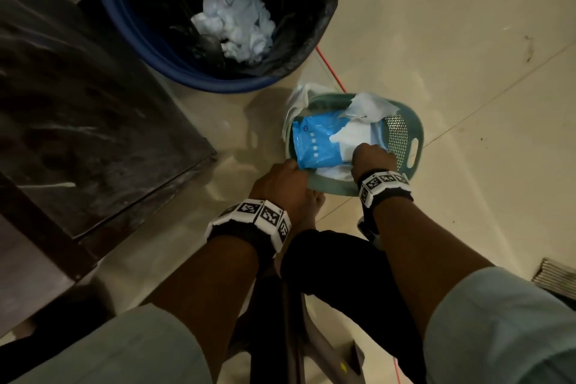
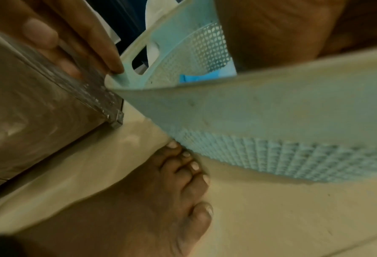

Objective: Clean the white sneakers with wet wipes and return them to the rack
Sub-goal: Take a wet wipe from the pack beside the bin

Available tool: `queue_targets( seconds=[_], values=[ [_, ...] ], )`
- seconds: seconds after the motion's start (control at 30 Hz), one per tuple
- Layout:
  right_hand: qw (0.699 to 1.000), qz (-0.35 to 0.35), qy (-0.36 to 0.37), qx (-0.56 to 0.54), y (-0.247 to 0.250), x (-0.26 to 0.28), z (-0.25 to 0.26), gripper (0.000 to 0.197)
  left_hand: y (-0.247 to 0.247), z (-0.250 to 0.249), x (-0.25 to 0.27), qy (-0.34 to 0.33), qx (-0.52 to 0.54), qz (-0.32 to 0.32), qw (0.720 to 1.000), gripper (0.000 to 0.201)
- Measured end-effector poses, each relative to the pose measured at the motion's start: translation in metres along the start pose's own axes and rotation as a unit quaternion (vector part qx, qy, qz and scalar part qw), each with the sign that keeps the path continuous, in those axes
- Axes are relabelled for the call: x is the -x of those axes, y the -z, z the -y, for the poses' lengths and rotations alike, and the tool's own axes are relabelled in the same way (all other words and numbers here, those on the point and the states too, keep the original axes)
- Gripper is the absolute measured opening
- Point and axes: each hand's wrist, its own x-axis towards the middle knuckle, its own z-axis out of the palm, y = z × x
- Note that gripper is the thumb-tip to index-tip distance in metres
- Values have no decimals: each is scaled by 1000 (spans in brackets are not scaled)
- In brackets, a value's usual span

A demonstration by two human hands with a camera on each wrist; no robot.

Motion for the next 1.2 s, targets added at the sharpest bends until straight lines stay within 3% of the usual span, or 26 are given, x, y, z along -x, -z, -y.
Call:
queue_targets(
  seconds=[0.17, 0.33, 0.5, 0.73, 0.9, 1.0, 1.1, 1.2],
  values=[
    [995, 29, -22, -89, 24, 5, 6, 21, 5, 0, 10, -1, 14, -21, 1000, 34],
    [991, 50, 7, -125, 56, 20, 1, 28, 16, -9, 30, -3, 4, -42, 999, 34],
    [996, 42, 1, -85, 48, 17, -17, 28, 17, -11, 38, -11, -18, -51, 998, 34],
    [998, 56, 29, -27, 15, 10, -25, 23, -8, -5, 24, 2, -20, 9, 1000, 35],
    [999, 11, 31, 19, 10, 5, -22, 15, -15, -4, 17, -20, -8, 18, 1000, 34],
    [999, 35, 30, 24, 18, 8, -18, 15, -11, -6, 16, -21, -7, 19, 1000, 32],
    [996, 63, -3, -67, 34, 14, -16, 17, -8, -9, 16, -4, -26, 21, 999, 29],
    [963, 74, -65, -251, 51, 17, -13, 18, -11, -13, 9, 2, -28, 3, 1000, 27]
  ],
)
